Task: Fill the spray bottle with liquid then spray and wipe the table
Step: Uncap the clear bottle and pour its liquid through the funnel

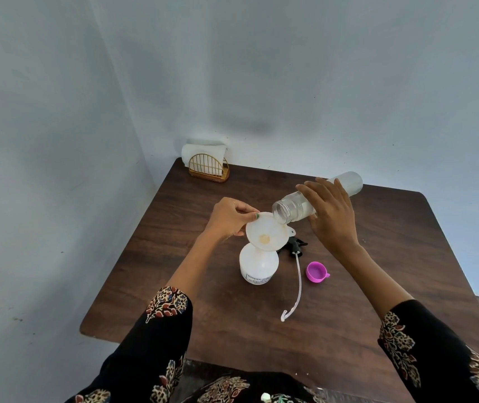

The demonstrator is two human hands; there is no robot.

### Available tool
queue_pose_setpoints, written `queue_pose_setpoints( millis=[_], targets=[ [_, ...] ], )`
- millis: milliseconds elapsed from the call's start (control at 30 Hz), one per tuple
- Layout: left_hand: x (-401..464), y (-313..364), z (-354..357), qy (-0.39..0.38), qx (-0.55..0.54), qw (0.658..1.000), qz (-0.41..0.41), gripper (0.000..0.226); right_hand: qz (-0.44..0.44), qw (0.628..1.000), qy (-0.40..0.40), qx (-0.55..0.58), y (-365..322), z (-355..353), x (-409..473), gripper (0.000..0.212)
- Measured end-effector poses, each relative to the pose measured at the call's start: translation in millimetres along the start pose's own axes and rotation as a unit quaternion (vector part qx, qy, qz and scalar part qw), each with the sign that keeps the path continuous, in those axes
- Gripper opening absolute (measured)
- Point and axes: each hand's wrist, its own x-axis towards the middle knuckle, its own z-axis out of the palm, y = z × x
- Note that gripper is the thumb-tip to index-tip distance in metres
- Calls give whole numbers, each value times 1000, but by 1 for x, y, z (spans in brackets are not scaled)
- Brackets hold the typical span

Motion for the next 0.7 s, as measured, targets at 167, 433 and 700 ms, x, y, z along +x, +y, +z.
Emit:
queue_pose_setpoints(
  millis=[167, 433, 700],
  targets=[
    [-2, -1, -1, 1, -3, 1000, 0, 19, 0, 1000, 4, 1, -1, 0, -1, 63],
    [0, -2, 2, 0, -4, 1000, 4, 19, 0, 1000, 11, 3, 1, 1, -1, 60],
    [-1, -1, 1, 2, -8, 1000, 1, 20, -2, 1000, 9, 3, 2, 2, -1, 61]
  ],
)
